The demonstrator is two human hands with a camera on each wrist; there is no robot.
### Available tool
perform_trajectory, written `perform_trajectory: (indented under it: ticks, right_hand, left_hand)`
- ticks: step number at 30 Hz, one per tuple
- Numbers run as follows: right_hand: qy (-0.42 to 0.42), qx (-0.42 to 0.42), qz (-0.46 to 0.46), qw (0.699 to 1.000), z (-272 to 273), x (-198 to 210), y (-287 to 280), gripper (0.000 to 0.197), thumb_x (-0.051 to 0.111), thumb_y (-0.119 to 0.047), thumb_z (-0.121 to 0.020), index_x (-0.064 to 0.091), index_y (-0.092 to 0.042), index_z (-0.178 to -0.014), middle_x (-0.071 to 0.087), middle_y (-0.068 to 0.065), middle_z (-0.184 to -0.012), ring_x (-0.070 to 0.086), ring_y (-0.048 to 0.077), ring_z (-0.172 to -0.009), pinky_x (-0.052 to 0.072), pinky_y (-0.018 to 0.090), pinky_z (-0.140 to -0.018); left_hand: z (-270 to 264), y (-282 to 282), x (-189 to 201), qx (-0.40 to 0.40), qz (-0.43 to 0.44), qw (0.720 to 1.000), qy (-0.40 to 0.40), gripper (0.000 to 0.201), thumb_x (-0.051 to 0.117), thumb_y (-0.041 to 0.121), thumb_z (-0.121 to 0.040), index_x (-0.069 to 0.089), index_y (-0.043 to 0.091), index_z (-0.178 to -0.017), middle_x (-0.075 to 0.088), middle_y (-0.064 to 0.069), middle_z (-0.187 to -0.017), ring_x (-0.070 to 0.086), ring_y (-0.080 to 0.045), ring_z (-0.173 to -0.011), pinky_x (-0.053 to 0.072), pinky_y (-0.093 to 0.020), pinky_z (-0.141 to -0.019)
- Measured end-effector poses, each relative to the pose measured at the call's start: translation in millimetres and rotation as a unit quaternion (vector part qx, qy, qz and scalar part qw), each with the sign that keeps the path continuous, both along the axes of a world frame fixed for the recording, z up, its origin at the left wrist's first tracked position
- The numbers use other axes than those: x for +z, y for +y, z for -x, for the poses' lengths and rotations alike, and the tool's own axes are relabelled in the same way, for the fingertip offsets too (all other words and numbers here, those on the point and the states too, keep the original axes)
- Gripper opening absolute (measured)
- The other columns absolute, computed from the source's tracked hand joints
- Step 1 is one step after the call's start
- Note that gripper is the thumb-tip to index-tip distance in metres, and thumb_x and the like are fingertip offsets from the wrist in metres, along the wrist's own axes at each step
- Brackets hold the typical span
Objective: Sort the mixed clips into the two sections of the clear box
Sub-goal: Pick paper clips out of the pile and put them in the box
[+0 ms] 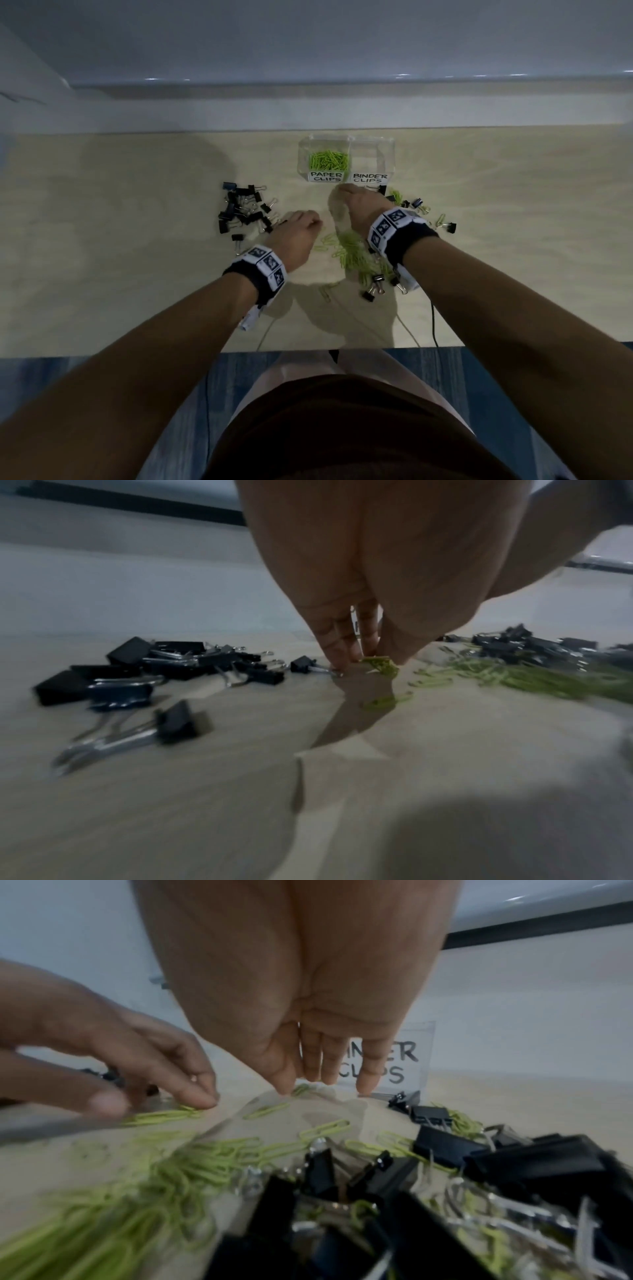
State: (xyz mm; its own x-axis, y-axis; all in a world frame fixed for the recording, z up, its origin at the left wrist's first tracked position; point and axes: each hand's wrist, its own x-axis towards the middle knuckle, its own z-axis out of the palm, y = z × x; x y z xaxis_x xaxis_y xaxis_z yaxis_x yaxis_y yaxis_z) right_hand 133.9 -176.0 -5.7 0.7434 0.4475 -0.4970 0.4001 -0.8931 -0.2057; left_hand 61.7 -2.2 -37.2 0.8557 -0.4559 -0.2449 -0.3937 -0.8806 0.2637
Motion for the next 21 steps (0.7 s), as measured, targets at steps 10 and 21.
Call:
perform_trajectory:
  ticks: [10,21]
  right_hand:
    - [-0.007,0.135,-0.064,0.989,54.7,-21.5,-30.4,0.077,0.070,-0.044,-0.075,0.036,-0.021,-0.141,0.038,-0.001,-0.139,0.039,0.022,-0.123,0.037,0.039,-0.106]
    - [0.007,0.050,-0.116,0.992,55.3,-11.6,-12.0,0.041,0.059,-0.003,-0.080,0.057,-0.010,-0.120,0.055,0.013,-0.105,0.054,0.032,-0.097,0.048,0.037,-0.080]
  left_hand:
    - [46.3,-3.8,-9.5,0.113,0.070,0.986,0.105,0.043,0.047,0.040,-0.094,0.042,0.011,-0.126,0.039,-0.007,-0.130,0.041,-0.025,-0.120,0.037,-0.035,-0.096]
    - [28.5,-30.4,-5.2,0.130,0.129,0.978,0.096,0.028,0.055,0.018,-0.091,0.061,0.002,-0.113,0.053,-0.016,-0.113,0.051,-0.030,-0.105,0.041,-0.035,-0.088]
